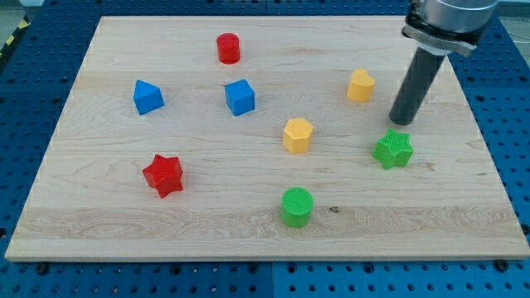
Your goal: Move your arm towards the yellow hexagon
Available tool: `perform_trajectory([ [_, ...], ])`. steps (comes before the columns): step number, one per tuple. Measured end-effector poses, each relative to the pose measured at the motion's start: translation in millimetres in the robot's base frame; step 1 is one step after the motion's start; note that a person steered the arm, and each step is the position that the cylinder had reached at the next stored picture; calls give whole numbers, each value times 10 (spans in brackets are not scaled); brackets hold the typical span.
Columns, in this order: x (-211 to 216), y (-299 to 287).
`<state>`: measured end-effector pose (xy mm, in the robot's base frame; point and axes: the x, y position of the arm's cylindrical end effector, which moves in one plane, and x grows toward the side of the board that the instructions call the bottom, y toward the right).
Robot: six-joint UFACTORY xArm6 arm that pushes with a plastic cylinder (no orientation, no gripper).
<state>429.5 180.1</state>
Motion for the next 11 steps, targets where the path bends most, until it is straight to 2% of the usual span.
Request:
perform_trajectory([
  [3,-31,-88],
  [5,22,-620],
  [6,195,-680],
  [9,251,-710],
  [11,499,-853],
])
